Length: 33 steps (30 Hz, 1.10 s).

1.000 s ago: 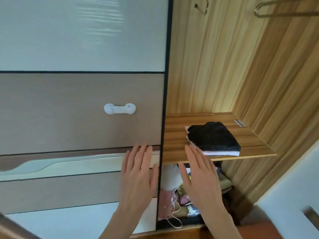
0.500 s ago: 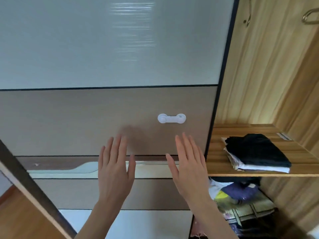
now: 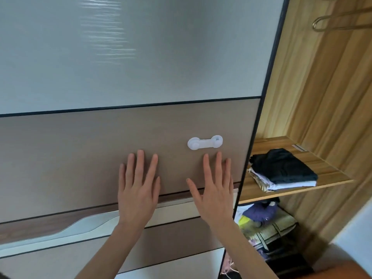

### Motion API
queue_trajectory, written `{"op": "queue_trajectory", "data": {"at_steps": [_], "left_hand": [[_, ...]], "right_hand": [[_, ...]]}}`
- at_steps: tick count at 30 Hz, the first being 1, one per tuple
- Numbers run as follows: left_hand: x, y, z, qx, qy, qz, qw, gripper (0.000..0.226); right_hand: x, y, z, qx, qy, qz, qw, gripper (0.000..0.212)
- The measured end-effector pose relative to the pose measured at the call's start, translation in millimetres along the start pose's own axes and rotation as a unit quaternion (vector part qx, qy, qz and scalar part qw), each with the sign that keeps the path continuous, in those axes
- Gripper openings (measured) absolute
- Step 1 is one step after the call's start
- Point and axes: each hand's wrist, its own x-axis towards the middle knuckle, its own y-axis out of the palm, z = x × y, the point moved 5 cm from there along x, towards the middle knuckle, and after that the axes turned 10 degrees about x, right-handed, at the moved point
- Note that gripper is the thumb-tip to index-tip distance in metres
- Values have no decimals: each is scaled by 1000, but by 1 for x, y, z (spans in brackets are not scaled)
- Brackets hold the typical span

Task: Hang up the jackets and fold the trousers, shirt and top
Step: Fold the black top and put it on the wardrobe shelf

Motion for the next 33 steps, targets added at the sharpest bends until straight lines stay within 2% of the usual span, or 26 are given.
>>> {"op": "queue_trajectory", "data": {"at_steps": [13,22,33], "left_hand": [[9,9,-56,-50,3,-23,999,65],[27,12,-135,-63,6,-20,998,65],[50,24,-242,-78,8,-10,997,65]], "right_hand": [[11,-15,-48,1,24,-5,1000,83],[31,-40,-117,-13,47,12,999,87],[54,-87,-207,0,79,14,997,82]]}}
